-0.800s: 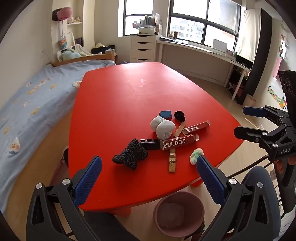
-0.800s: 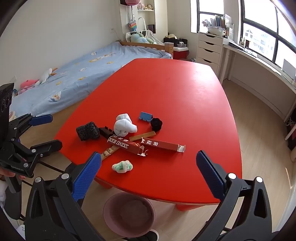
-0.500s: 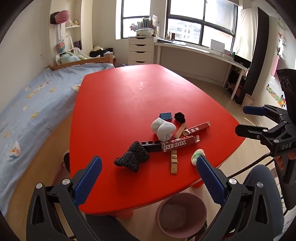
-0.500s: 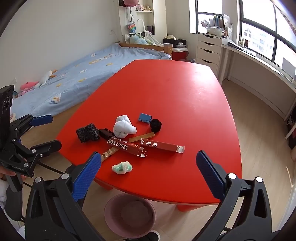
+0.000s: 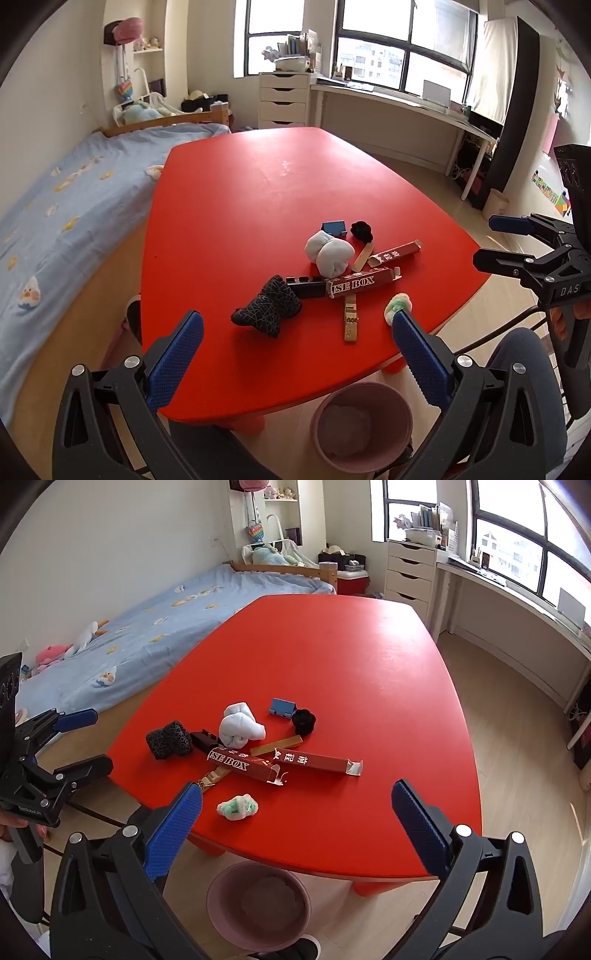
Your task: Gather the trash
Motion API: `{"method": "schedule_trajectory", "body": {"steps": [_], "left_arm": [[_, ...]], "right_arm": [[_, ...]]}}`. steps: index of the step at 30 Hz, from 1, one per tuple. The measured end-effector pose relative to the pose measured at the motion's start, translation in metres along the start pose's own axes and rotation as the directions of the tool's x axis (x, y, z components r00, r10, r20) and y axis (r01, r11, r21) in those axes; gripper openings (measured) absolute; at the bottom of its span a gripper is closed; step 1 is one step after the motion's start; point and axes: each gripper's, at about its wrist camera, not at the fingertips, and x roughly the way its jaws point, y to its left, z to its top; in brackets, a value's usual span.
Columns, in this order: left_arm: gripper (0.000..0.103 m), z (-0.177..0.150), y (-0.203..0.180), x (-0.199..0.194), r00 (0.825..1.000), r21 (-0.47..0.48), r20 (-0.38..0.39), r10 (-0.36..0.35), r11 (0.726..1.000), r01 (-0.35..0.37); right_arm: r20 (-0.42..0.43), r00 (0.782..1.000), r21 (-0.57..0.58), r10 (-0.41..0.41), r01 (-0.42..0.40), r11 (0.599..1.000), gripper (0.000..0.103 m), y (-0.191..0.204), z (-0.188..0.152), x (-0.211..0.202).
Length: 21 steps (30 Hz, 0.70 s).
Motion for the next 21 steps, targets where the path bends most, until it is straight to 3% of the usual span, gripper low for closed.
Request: {"method": "schedule_trajectory", "body": {"steps": [21], "left_arm": [[0.098, 0.0, 0.0027, -0.0085, 1.0, -0.018, 0.009, -0.001, 1.0, 0.001]], "right_arm": [[0.004, 1.0, -0.011, -0.019, 0.019, 1.0, 0.1, 0.0016, -0.003, -0.0085]]}}
